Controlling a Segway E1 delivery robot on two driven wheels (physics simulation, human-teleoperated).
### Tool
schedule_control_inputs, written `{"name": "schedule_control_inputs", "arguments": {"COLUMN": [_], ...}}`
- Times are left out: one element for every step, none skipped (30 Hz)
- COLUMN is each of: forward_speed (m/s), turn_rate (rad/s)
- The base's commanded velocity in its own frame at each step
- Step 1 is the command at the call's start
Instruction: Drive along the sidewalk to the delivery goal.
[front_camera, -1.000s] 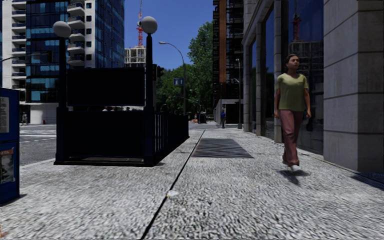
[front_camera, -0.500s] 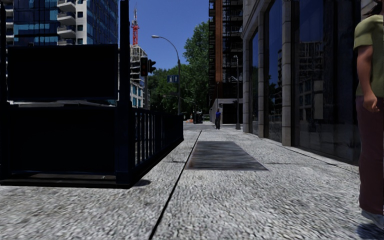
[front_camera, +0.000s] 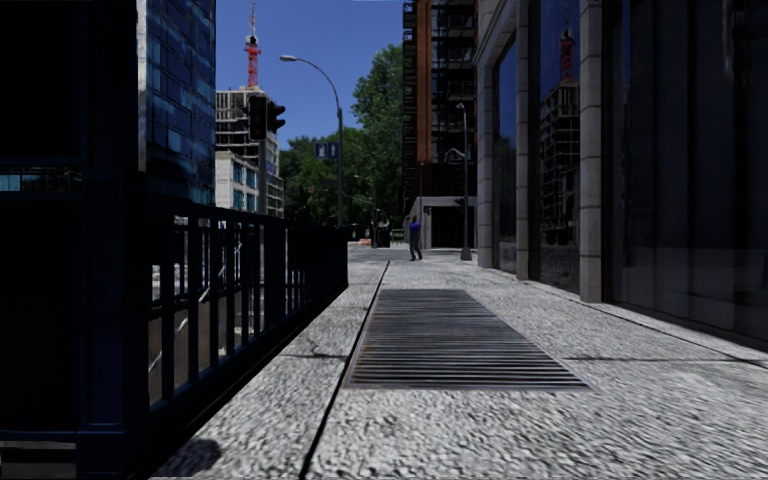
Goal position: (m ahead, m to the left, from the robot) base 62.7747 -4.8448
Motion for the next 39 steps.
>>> {"name": "schedule_control_inputs", "arguments": {"forward_speed": [2.00, 2.00, 2.00, 2.00, 2.00, 2.00, 2.00, 2.00, 2.00, 2.00, 2.00, 2.00, 2.00, 2.00, 2.00, 2.00, 2.00, 2.00, 2.00, 2.00, 2.00, 2.00, 2.00, 2.00, 2.00, 2.00, 2.00, 2.00, 2.00, 2.00, 2.00, 2.00, 2.00, 2.00, 2.00, 2.00, 2.00, 2.00, 2.00], "turn_rate": [-0.25, -0.25, -0.25, -0.25, -0.25, -0.25, -0.25, -0.25, -0.25, -0.26, -0.26, -0.26, -0.26, -0.26, -0.26, -0.26, -0.26, -0.26, -0.26, -0.26, -0.26, -0.26, -0.26, -0.27, -0.31, -0.34, -0.36, -0.36, -0.36, -0.36, -0.36, -0.36, -0.36, -0.36, -0.36, -0.36, -0.36, -0.36, -0.36]}}
